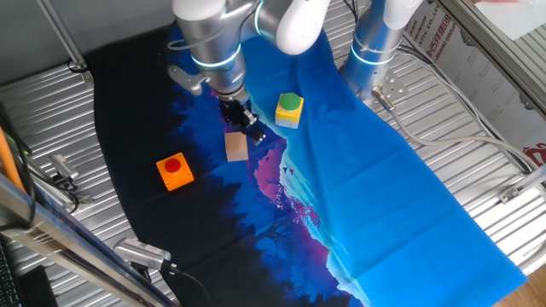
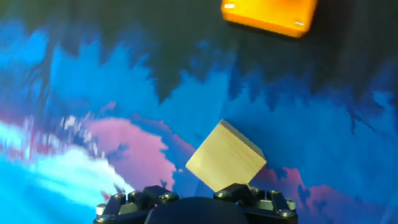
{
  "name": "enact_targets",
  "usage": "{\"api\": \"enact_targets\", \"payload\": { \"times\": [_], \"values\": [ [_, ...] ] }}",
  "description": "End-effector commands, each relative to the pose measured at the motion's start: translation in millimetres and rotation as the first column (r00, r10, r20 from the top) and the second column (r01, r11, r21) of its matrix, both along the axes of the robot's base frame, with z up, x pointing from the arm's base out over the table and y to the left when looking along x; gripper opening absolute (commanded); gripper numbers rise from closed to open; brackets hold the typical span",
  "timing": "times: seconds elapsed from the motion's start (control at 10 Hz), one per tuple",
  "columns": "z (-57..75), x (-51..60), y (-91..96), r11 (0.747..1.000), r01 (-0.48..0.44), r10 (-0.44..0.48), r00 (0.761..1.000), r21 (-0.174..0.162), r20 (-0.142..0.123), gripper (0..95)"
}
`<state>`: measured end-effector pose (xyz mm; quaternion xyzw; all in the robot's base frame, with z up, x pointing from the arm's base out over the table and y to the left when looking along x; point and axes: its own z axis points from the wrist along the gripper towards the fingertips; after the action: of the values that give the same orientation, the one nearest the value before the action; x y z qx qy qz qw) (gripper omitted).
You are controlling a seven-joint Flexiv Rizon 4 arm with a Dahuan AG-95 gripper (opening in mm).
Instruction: Pick up the small block on the left and move it to the right
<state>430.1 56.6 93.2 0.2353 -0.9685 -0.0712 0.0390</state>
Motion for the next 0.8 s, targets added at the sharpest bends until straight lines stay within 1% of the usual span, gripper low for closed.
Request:
{"api": "enact_targets", "payload": {
  "times": [0.1, 0.2, 0.3, 0.4, 0.5, 0.6, 0.7, 0.8],
  "values": [
    [-4.5, -4.7, 1.2, 0.672, -0.74, 0.73, 0.661, -0.006, 0.173, 76.0],
    [-6.8, -4.2, 1.8, 0.599, -0.8, 0.789, 0.581, -0.041, 0.2, 76.0],
    [-9.6, -3.7, 1.8, 0.549, -0.832, 0.823, 0.524, -0.075, 0.22, 76.0],
    [-13.5, -1.9, 1.4, 0.524, -0.847, 0.839, 0.493, -0.095, 0.23, 76.0],
    [-13.9, 1.0, -0.7, 0.526, -0.845, 0.838, 0.495, -0.096, 0.229, 76.0],
    [-10.4, 7.9, -6.8, 0.523, -0.846, 0.84, 0.493, -0.1, 0.224, 76.0],
    [-7.1, 12.4, -10.0, 0.53, -0.842, 0.837, 0.5, -0.099, 0.222, 76.0],
    [-5.9, 15.5, -10.2, 0.559, -0.823, 0.821, 0.531, -0.103, 0.211, 76.0]
  ]
}}
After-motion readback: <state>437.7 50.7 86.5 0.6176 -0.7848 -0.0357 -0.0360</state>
